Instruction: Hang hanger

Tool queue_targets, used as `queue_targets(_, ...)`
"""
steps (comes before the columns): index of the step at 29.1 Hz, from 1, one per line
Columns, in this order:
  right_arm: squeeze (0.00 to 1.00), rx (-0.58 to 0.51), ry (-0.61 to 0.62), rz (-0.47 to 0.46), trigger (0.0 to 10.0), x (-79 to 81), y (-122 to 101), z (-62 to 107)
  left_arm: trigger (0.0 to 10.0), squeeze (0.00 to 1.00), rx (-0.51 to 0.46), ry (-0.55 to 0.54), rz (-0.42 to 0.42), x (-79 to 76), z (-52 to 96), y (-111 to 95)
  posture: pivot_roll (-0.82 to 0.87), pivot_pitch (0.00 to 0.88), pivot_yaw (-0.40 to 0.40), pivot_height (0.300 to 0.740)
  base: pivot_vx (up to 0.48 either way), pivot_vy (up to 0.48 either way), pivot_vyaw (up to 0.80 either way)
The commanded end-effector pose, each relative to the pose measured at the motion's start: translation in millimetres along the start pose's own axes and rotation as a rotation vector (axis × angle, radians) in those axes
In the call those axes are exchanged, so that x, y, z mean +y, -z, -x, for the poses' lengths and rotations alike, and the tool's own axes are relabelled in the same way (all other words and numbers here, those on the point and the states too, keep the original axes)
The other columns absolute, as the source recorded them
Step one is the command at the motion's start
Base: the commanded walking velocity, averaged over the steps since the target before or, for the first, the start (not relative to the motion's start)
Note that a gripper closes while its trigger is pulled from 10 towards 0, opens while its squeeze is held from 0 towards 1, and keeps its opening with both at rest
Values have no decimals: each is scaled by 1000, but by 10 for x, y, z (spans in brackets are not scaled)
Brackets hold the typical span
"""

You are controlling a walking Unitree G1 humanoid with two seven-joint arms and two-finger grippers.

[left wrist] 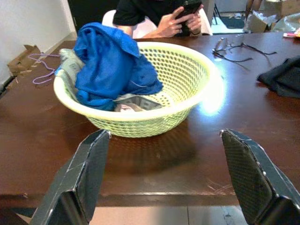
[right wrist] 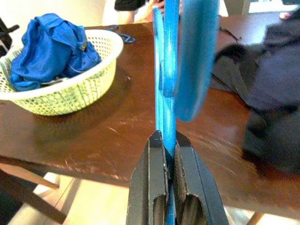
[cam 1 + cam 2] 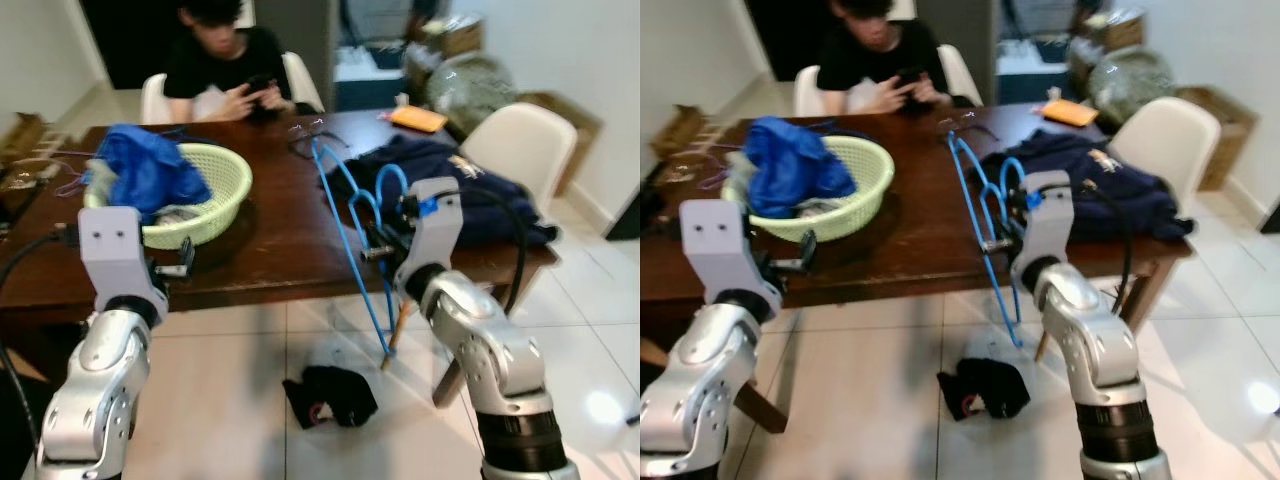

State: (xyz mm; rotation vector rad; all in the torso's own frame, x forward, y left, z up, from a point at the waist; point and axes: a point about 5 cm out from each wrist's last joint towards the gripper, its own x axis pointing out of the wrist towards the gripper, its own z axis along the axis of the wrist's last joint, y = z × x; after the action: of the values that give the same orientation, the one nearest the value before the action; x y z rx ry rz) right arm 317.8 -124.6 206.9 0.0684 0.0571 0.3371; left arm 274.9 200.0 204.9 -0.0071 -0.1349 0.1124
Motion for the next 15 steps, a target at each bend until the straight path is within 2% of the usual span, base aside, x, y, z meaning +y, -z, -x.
queue_targets(1, 0, 4, -2, 14, 10000, 21, 25, 1, 10000, 0, 4, -2, 1, -2, 4, 18, 88, 36, -11, 735, 0, 0, 0)
queue_targets(3, 0, 24, -16, 50, 10000, 82, 112, 14, 10000, 0, -3, 24, 4, -52, 19, 33, 88, 32, -13, 735, 0, 0, 0)
queue_targets(7, 0, 28, -22, 59, 10000, 102, 131, 17, 10000, 0, -6, 26, 3, -55, 20, 32, 88, 32, -13, 735, 0, 0, 0)
queue_targets(13, 0, 10, -14, 55, 10000, 78, 109, 12, 10000, 0, -68, 43, -6, -41, -14, -101, 89, 36, -15, 735, 369, 0, 0)
queue_targets(15, 0, -7, -17, 46, 10000, 77, 85, 9, 10000, 0, -112, 63, -13, -64, -39, -221, 92, 38, -16, 735, 398, 0, 0)
